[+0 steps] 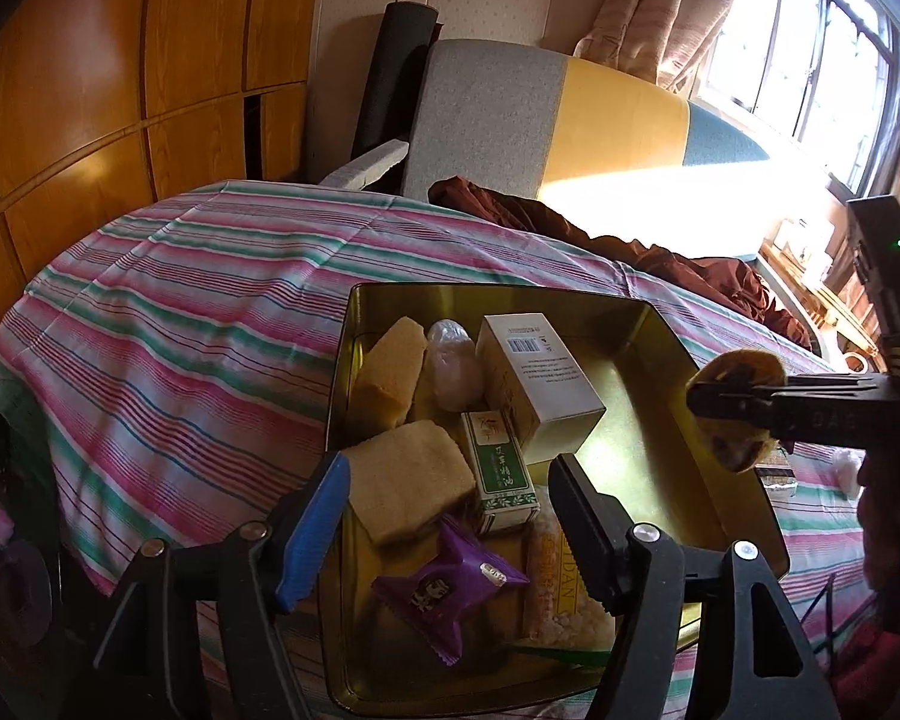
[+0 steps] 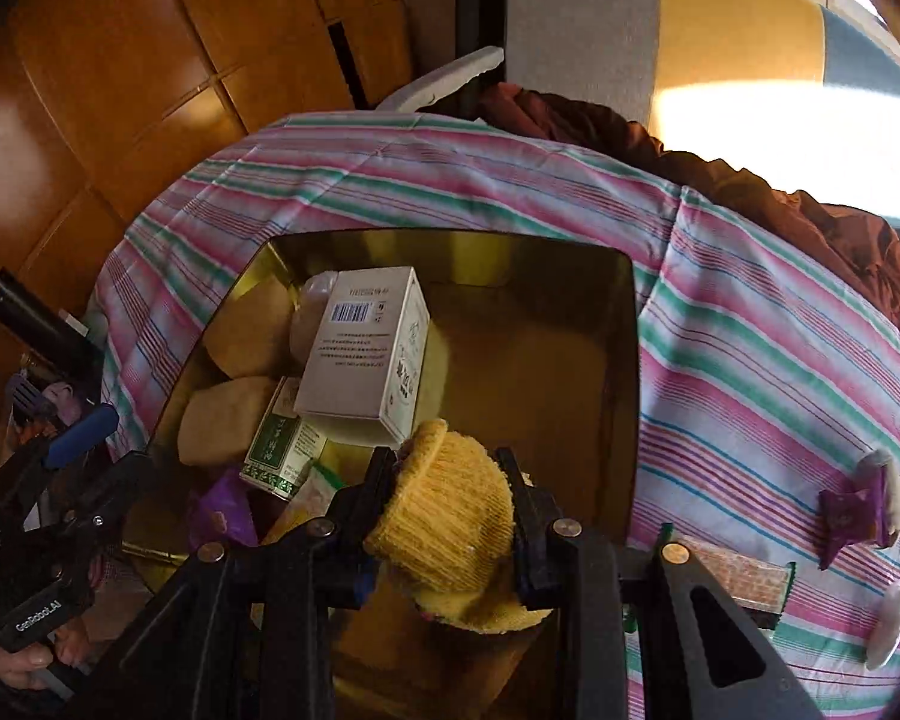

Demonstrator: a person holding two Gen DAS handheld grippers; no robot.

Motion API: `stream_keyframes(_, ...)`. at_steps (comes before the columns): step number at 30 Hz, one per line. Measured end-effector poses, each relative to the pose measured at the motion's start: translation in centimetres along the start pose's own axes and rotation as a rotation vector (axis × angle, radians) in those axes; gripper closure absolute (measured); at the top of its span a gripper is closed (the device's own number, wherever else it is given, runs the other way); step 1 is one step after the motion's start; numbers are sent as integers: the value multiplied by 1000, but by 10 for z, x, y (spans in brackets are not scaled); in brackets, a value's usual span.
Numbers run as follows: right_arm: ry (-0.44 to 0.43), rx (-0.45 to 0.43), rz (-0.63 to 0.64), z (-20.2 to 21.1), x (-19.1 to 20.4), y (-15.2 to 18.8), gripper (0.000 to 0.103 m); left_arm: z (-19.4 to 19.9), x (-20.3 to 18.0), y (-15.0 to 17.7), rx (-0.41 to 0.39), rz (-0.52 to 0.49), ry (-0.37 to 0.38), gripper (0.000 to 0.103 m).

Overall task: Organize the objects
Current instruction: 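Carry the yellow knit bundle over the gold tray with the right tool, then open the right tool to drop the yellow knit bundle in the tray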

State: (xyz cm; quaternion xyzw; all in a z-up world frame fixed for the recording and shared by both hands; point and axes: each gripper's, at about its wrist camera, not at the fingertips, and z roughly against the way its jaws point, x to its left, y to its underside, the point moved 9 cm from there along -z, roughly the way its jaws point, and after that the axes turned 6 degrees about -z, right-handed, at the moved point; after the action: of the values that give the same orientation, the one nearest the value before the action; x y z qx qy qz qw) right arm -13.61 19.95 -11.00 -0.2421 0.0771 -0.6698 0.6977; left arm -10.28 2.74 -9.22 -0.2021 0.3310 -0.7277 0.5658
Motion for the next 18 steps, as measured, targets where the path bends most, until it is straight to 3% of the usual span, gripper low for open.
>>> stream_keyframes(6, 7, 55, -16, -39, 12, 10, 69, 0, 12, 6, 8, 29, 3, 33)
stream_keyframes(10, -27, 69, -41, -49, 18, 15, 63, 0, 12, 7, 7, 30, 8, 33)
stream_keyframes(14, -75, 58, -88, -39, 17, 15, 54, 0, 12, 7, 9, 28, 6, 32)
stream_keyframes(18, -103, -21, -116, -10, 9, 6, 47, 1, 8, 6, 7, 19, 5, 31)
